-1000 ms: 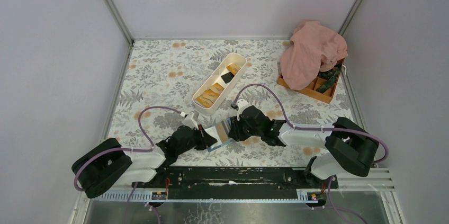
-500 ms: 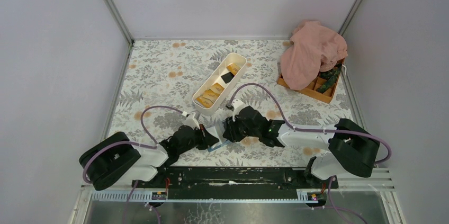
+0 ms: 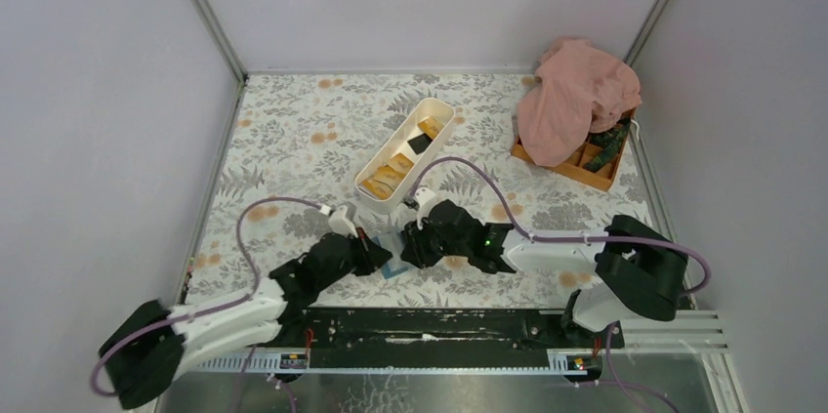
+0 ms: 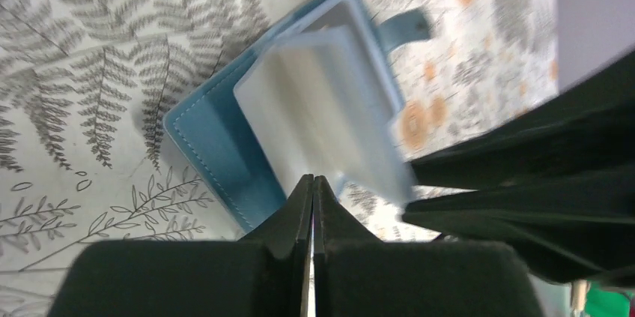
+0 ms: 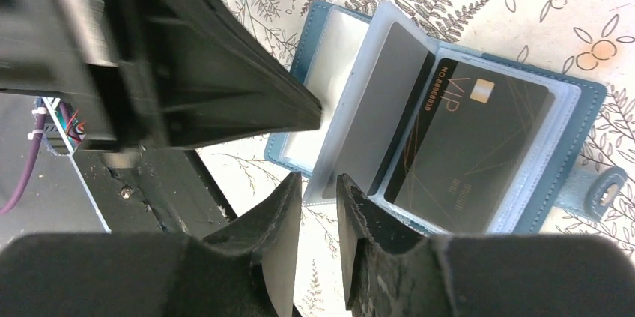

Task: Take the credit cards out of the card holder

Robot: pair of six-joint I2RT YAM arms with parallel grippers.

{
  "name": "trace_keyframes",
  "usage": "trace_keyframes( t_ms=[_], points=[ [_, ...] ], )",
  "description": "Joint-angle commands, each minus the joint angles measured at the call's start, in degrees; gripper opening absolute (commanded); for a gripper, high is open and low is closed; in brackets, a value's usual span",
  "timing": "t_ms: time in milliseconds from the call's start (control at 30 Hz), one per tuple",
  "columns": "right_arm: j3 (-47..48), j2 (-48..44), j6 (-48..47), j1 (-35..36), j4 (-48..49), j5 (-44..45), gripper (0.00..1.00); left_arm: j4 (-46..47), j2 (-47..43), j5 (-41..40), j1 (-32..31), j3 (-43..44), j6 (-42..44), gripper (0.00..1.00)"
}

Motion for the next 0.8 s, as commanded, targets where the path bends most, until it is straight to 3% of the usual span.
trace_keyframes(
  t_ms=[0, 100, 200, 433, 567, 767],
  points=[
    [2.90, 1.74, 0.16, 1.27, 2.33, -1.59, 0.31, -29.77, -19.63, -13.26, -1.84, 4.46, -1.63, 0.00],
    [3.28, 3.04, 0.56, 1.97, 3.30, -2.34, 0.31, -35.28, -31.25, -15.19, -1.98, 4.58, -3.43, 0.00],
    [2.98, 2.69, 0.55, 2.43, 3.83, -1.50, 0.31, -33.35, -33.90, -15.23, -1.98, 3.68, -4.14, 0.02],
    [-0.80, -6.25, -1.25, 2.61, 1.45, 11.53, 0.29, -23.05, -15.82, -12.89, -2.19, 7.26, -1.21, 0.27],
    [-0.70, -8.62, -1.66, -0.19, -3.99, 15.99, 0.30, -13.35, -10.26, -9.71, -2.25, 6.66, -0.71, 0.49],
    [-2.24, -7.57, -2.01, -7.92, -5.93, 15.72, 0.13, -2.35, -4.31, -5.28, -2.74, 5.73, -3.24, 0.48]
  ],
)
